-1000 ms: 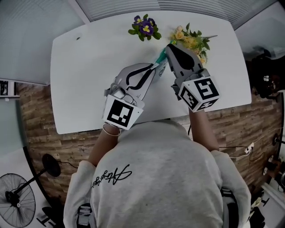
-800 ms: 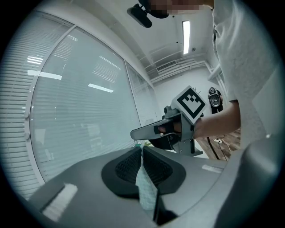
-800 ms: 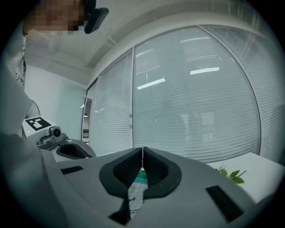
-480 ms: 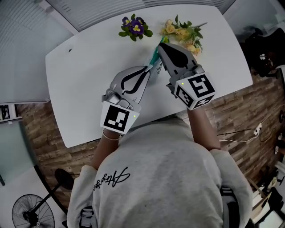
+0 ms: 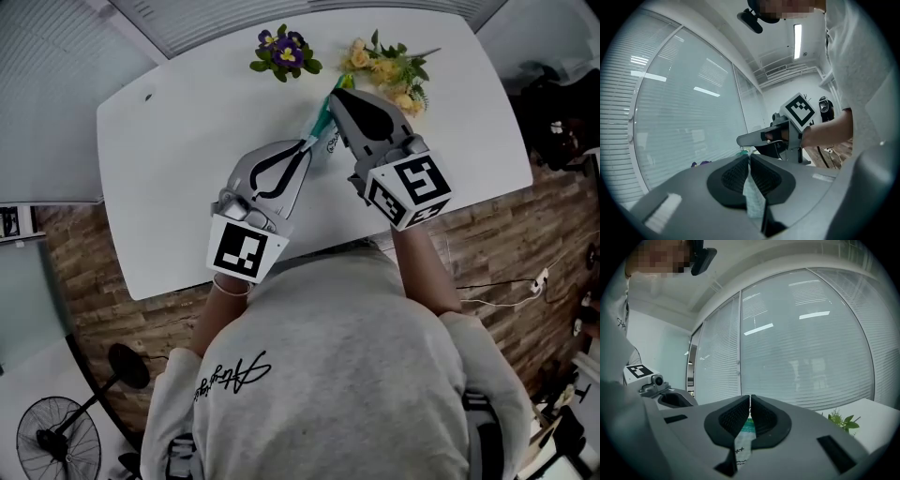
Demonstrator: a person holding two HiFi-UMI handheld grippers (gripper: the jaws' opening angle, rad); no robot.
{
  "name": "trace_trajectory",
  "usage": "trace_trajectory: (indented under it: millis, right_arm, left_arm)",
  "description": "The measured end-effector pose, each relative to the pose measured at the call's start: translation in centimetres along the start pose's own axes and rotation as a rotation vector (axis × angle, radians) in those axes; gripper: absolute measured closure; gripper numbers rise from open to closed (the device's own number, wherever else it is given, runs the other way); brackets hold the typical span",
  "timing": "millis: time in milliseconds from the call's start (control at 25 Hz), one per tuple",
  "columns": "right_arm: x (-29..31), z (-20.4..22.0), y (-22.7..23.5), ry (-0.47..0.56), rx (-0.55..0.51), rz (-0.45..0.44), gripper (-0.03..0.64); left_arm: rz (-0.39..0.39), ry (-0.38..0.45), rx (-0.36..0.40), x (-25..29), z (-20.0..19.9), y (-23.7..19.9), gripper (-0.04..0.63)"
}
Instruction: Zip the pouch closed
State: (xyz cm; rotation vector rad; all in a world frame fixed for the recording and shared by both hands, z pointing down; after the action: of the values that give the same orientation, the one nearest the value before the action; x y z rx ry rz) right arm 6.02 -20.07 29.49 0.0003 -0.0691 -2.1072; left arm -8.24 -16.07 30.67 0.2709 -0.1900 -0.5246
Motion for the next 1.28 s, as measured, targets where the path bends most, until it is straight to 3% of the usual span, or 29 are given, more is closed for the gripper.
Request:
trace_trajectory:
  millis: [520,800,1280]
  right_arm:
    - [0.1,-0.6,2.9,0.016,0.073,-0.138,0.607]
    - [-0.1,-0.5,4.8,0.026,0.113,-0.161,0.611]
    - [0.2,-0.3,6.3,0.018,0.071,-0.182,0.607]
  left_arm:
    - [-0.121,-0.042,0.007,1.9,-1.7,1.2,0.581]
    - [-0.149,-0.065,0.004,2.6,-2.6,1.8,0.581]
    - [-0.187,-0.084,-0.008,3.9,-2.9,2.6,0.581]
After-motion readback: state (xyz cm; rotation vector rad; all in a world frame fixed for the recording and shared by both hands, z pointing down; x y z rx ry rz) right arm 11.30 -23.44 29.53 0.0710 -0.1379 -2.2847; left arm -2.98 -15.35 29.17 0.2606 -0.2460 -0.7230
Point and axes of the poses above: the fingertips, and each gripper's own axes: x forward along the fingers, y to its right, z out of its underside, the point moved 7 cm from there along -x, backward along the fingers
